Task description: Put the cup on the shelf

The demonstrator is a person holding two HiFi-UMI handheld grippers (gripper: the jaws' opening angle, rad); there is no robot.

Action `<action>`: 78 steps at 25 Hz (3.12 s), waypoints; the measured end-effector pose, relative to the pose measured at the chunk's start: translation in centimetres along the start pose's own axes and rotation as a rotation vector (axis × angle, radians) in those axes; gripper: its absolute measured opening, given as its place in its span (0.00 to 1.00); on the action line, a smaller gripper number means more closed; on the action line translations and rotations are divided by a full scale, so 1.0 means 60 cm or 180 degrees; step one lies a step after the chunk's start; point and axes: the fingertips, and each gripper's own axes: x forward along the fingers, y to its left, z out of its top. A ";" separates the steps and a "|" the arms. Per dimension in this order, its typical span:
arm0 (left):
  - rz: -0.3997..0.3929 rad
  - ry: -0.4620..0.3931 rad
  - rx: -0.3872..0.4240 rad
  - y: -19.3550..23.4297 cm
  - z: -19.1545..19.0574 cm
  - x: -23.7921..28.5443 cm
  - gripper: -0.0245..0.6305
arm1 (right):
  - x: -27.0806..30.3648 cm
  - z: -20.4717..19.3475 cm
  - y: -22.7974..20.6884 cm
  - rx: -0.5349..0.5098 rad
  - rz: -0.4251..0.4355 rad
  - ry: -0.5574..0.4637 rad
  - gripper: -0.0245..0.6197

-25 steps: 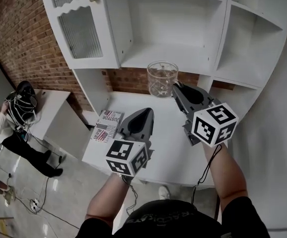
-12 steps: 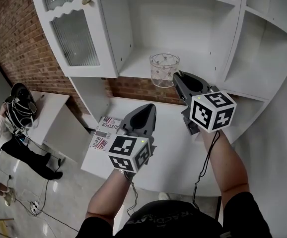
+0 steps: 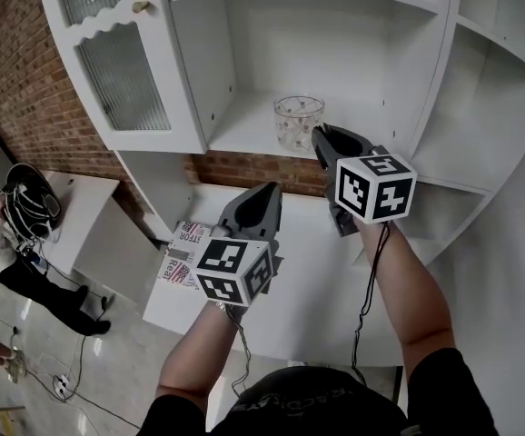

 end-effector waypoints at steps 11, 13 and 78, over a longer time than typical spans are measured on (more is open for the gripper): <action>0.0016 0.0007 -0.0024 0.020 -0.003 0.031 0.05 | 0.041 -0.008 -0.026 0.0092 -0.0192 0.0097 0.09; 0.0009 0.0003 -0.0028 0.017 -0.003 0.033 0.05 | 0.044 -0.009 -0.025 0.0080 -0.0237 0.0132 0.09; 0.0106 0.0206 -0.0152 -0.167 -0.074 -0.356 0.05 | -0.389 -0.149 0.229 -0.0029 -0.0408 0.0173 0.04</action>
